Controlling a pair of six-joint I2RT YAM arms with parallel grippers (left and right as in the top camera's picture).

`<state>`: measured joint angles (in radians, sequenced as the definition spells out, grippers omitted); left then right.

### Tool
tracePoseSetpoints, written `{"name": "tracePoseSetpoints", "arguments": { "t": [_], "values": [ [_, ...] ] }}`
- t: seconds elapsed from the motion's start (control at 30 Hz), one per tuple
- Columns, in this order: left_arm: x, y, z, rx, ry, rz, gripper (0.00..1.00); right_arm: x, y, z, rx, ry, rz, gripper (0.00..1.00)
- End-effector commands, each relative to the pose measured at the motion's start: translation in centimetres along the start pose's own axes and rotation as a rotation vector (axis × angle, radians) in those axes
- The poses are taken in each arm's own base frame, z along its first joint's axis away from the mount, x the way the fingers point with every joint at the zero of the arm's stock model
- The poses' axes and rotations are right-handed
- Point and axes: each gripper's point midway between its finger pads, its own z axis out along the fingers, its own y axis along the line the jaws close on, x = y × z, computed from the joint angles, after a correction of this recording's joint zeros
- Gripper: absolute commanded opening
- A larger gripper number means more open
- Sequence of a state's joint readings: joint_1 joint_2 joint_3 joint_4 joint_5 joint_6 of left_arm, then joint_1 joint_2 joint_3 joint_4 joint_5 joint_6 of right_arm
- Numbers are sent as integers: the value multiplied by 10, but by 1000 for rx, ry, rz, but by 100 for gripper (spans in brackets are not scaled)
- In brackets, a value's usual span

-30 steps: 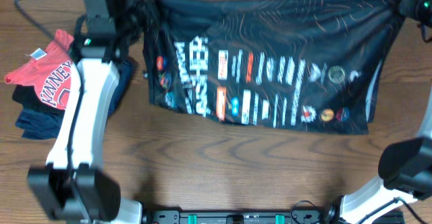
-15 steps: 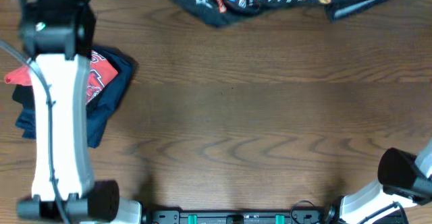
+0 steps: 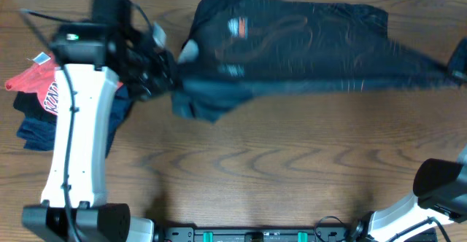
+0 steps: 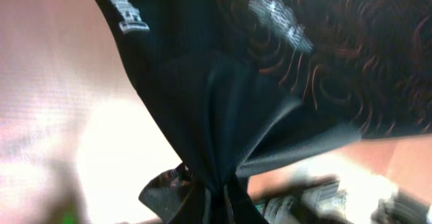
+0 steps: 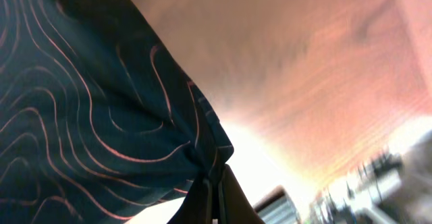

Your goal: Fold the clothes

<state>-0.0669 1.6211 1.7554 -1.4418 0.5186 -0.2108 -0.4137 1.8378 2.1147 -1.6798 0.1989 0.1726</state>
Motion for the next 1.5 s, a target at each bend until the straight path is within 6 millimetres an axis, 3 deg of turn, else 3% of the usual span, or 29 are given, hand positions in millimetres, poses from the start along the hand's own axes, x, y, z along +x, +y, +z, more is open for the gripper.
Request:
{"name": "tracePoseSetpoints", "arguments": {
  "t": [0.0,0.13,0.27,0.47,0.57,0.67,0.8,1.1,1.27,1.47],
  "values": [
    [33,19,40,-39,176,26,6,21,-18,32,64,132,32,1],
    [76,46,75,-95,353,-32,6,42,-23,59,64,242,46,1],
    [114,70,96,-135,486,-93,6,59,-21,79,42,318,57,1],
    [153,88,103,-147,530,-116,6,85,-26,101,58,411,69,1],
    [159,90,102,-135,485,-93,6,91,-28,105,58,418,80,1],
    [142,85,105,-104,369,-36,6,88,-22,108,29,397,85,1],
    [103,76,115,-61,205,19,6,75,-11,115,-1,339,81,1],
    [29,60,135,13,-40,-3,6,54,13,150,-48,218,86,1],
    [7,61,152,28,-75,-11,6,48,24,170,-84,167,86,1],
    [-3,68,173,22,-60,-19,6,39,28,183,-95,108,94,1]
  ]
}}
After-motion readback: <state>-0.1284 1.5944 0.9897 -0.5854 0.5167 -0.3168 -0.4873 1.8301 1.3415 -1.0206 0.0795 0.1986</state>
